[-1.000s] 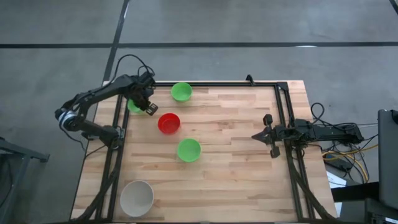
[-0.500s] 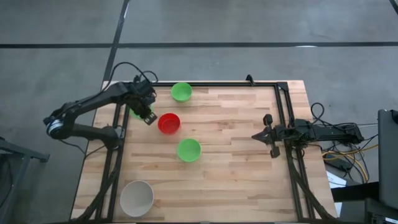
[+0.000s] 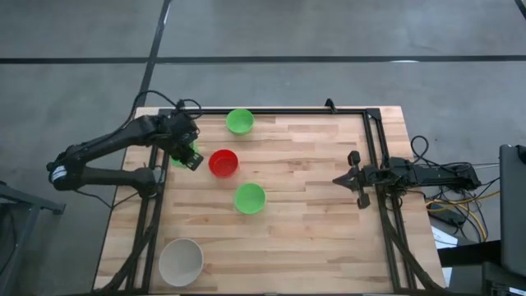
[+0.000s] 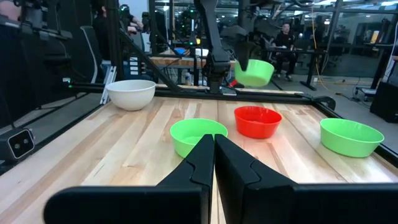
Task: Nest bowls inside each other
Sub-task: Stack the top left green bowl on top of the grey bowl
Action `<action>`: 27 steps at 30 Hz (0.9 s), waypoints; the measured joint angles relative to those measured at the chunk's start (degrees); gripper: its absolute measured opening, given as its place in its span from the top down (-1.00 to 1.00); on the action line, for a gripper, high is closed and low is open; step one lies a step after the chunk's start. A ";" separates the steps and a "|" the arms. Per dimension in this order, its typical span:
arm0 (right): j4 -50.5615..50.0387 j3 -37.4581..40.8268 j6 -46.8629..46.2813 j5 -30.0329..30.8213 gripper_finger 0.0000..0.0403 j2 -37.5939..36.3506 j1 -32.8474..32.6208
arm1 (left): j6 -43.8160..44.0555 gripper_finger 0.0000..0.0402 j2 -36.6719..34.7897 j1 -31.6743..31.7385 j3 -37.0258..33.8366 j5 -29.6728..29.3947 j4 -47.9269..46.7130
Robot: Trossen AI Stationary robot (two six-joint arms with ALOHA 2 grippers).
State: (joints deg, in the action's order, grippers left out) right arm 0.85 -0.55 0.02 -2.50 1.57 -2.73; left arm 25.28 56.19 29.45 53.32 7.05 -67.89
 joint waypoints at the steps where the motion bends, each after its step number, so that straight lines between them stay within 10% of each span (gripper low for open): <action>1: -0.01 0.01 -0.01 0.00 0.96 0.00 0.01 | -0.10 0.96 -0.46 -0.23 0.00 -0.02 -0.41; 27: 0.00 0.01 -0.01 -0.01 0.96 0.00 -0.01 | 4.35 0.96 -2.83 -26.37 0.02 -2.08 0.98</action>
State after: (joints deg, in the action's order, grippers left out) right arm 0.85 -0.54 0.01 -2.50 1.57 -2.74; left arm 29.63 53.36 3.08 53.34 4.97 -66.91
